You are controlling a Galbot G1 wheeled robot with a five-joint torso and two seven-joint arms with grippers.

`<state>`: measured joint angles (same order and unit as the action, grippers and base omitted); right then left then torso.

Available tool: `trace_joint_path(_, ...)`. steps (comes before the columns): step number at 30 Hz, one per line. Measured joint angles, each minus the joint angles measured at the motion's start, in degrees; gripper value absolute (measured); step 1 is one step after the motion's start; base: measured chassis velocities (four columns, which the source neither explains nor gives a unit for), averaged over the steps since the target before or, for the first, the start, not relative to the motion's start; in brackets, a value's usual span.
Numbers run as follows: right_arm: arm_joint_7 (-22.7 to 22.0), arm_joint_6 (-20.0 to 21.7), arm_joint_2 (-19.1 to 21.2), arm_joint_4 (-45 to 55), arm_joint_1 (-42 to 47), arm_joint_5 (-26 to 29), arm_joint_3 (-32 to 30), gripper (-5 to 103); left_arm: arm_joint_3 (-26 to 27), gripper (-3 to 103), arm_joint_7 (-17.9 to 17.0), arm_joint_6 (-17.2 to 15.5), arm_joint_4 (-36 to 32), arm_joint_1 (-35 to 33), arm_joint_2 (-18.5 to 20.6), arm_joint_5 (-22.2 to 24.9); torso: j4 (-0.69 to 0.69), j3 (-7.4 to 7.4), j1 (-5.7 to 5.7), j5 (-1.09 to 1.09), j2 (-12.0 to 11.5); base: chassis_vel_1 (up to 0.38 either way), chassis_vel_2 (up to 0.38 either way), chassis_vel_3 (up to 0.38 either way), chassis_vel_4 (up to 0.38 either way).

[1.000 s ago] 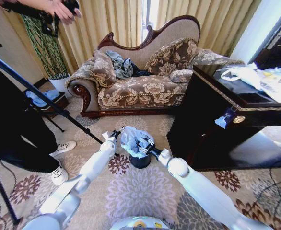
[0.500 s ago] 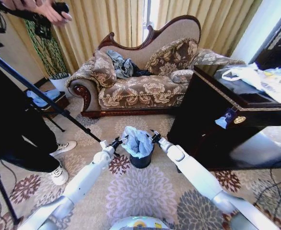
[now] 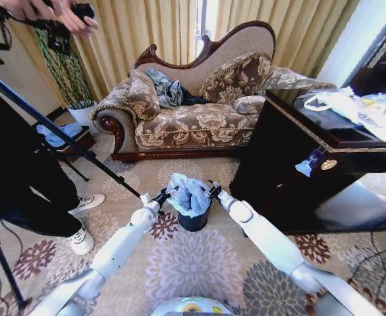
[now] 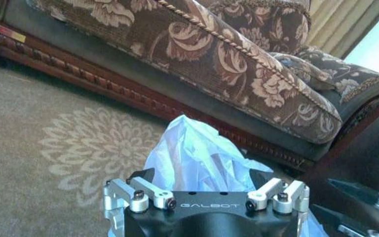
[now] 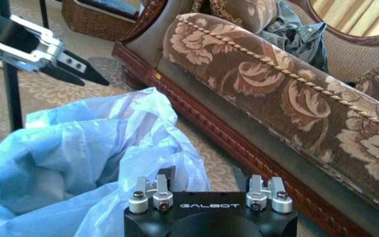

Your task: Place a garbage bag over the trash bin.

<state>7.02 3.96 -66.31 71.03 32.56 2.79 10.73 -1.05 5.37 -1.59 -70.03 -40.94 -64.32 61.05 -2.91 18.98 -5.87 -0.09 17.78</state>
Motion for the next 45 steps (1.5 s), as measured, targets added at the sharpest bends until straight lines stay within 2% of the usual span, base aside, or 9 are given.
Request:
trace_joint_path(2, -0.12, -0.76, -0.67, -1.43, -0.42, -1.09, -0.04, 65, -0.01, 99, 0.14, 0.07, 0.25, 0.14, -0.01, 0.08, 0.01, 0.00, 0.00, 0.00, 0.00, 0.000, 0.000, 0.000, 0.000)
trace_joint_path(5, -0.22, -1.49, -1.11, -2.78, -0.80, -2.10, -0.09, 67, -0.06, 99, 0.33, 0.16, 0.63, 0.35, -0.09, 0.13, 0.00, 0.00, 0.00, 0.00, 0.00, 0.000, 0.000, 0.000, 0.000)
trace_joint_path(17, -1.25, -5.52, -2.42, -11.01, -3.91, -4.67, -1.27, 68, -0.68, 99, 1.43, 1.00, 3.16, 1.67, -0.67, 0.16, 0.00, 0.00, 0.00, 0.01, 0.00, 0.000, 0.000, 0.000, 0.000)
trace_joint_path(25, -1.21, -5.51, -1.27, -9.23, -3.45, -4.38, -1.48, 68, -1.10, 99, 1.91, 1.42, 4.86, 2.67, -0.97, 0.13, 0.00, 0.00, 0.00, -0.01, 0.00, 0.000, 0.000, 0.000, 0.000)
trace_joint_path(32, 0.15, -3.46, 0.12, -4.27, -1.74, -2.15, -0.69, 70, -1.60, 99, 2.06, 1.45, 5.57, 3.90, -1.15, 0.50, 0.00, 0.00, 0.01, 0.00, 0.00, 0.000, 0.000, 0.000, 0.000)
trace_joint_path(37, 0.05, -4.02, -0.67, -6.09, -1.94, -2.73, -0.73, 70, -1.84, 99, 2.12, 1.44, 5.58, 4.08, -1.05, 0.72, 0.00, 0.00, 0.01, 0.00, 0.00, 0.000, 0.000, 0.000, 0.000)
trace_joint_path(45, -1.66, -7.61, -2.91, -13.29, -4.07, -5.94, -1.84, 70, -2.12, 99, 2.46, 1.38, 7.05, 4.75, -1.29, 1.06, 0.00, 0.00, 0.00, 0.00, 0.00, 0.000, 0.000, 0.000, 0.000)
